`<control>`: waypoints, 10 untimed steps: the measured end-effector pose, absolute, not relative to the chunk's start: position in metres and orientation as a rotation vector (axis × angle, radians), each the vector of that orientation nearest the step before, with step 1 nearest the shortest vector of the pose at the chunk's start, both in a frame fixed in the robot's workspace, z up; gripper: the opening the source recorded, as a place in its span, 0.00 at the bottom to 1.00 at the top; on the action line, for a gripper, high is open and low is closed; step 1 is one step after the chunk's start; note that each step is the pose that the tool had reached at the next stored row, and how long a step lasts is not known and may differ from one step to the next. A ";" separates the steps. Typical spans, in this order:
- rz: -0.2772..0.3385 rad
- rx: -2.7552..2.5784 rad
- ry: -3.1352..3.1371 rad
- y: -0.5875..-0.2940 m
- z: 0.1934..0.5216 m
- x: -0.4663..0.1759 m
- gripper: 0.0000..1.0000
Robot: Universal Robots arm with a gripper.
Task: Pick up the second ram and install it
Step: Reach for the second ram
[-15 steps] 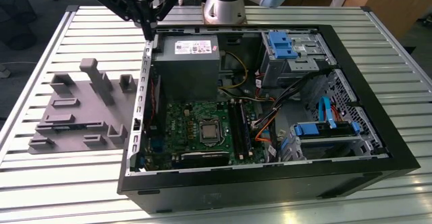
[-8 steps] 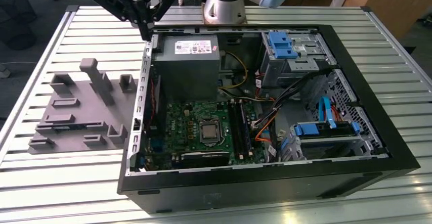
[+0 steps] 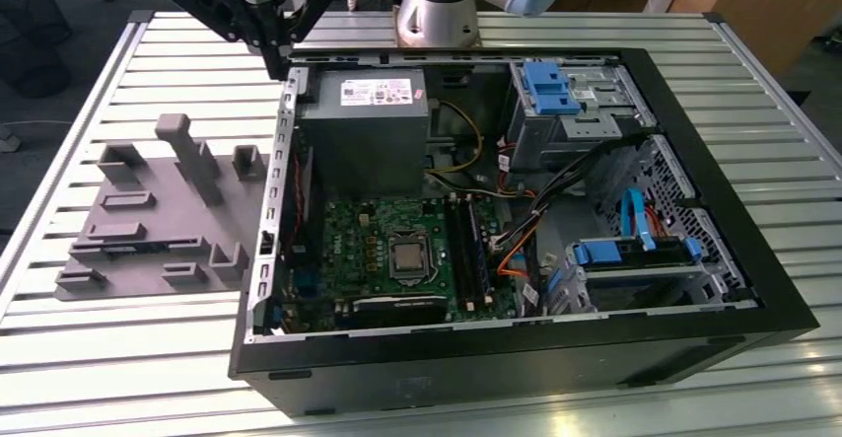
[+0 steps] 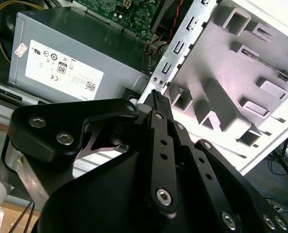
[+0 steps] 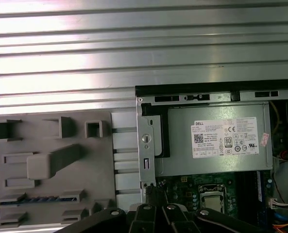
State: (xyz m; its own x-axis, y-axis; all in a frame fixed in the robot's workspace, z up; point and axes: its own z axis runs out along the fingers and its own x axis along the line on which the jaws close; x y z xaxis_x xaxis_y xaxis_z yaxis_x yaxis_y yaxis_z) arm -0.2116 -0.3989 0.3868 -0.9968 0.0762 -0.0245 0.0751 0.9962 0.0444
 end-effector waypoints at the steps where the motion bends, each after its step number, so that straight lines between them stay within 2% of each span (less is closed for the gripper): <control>1: 0.068 0.118 3.113 -0.399 0.387 -0.212 0.11; 10: 0.068 0.118 3.112 -0.399 0.386 -0.220 0.11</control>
State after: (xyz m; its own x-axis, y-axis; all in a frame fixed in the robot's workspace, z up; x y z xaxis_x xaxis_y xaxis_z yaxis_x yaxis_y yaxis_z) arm -0.2197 -0.3989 0.3857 -0.9968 0.0763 -0.0245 0.0751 0.9962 0.0444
